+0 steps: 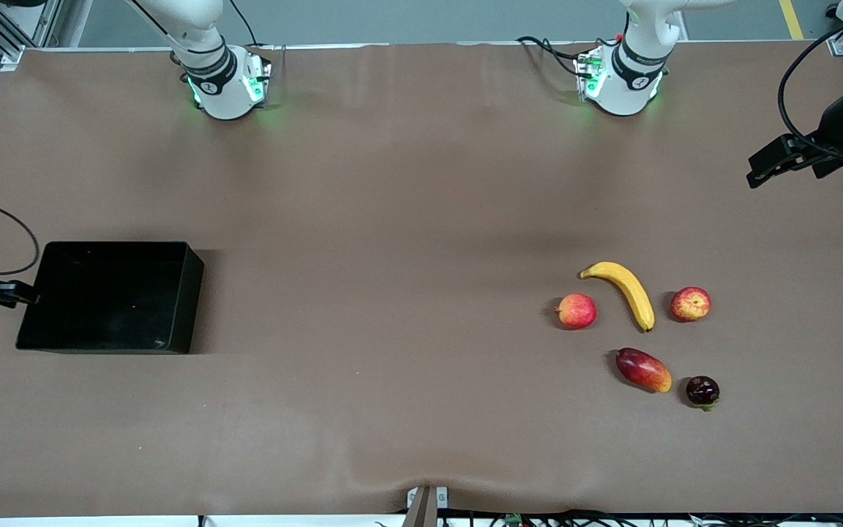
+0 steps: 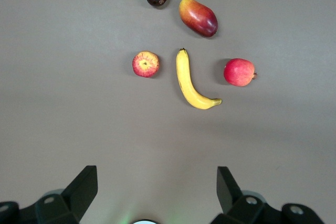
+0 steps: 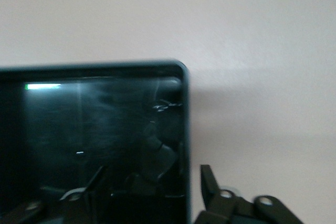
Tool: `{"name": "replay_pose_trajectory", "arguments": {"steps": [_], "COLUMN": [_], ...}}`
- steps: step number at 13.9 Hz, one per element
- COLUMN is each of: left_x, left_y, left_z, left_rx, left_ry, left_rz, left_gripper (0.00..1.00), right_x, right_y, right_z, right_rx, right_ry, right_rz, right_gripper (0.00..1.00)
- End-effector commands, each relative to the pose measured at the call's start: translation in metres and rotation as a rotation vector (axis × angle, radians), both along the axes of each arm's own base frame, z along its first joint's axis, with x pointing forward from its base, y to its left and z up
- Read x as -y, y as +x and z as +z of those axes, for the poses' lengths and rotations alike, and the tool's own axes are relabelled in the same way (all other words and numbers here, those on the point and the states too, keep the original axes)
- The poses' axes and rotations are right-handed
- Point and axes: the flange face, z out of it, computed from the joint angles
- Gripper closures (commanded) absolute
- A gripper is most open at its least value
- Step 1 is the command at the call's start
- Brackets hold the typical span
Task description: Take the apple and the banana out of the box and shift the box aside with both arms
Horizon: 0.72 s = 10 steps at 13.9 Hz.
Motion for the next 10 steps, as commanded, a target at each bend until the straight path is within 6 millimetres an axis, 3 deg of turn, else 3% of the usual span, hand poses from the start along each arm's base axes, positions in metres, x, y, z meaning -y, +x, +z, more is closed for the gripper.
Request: {"name": "replay_pose_trajectory", "arguments": {"steps": [1, 4, 6, 10], "left_x": [-0.001, 0.000, 0.000, 0.005], "left_y": [-0.002, 0.003, 0.005, 0.009], "left_z": [0.003, -0.002, -0.005, -0.005], "left_rx": [0.000, 0.003, 0.002, 0.023], "left_ry": [-0.006, -0.006, -0.006, -0.008], "left_rz": [-0.007, -0.009, -0.009, -0.018], "left_gripper": [0.00, 0.00, 0.00, 0.00], "right_x": [-0.038, -0.119, -0.174, -0.269], "right_y": [0.030, 0.038, 0.037, 0.003], "right_z": [0.062, 0.122, 0.149, 0.203], "right_rx": [-0.045, -0.093, -0.107, -0.073], "right_ry": [-0.029, -0.082, -0.083, -0.095], "right_rz": [-0.010, -0.027, -0.054, -0.081], "right_gripper": [0.00, 0.00, 0.00, 0.00]}}
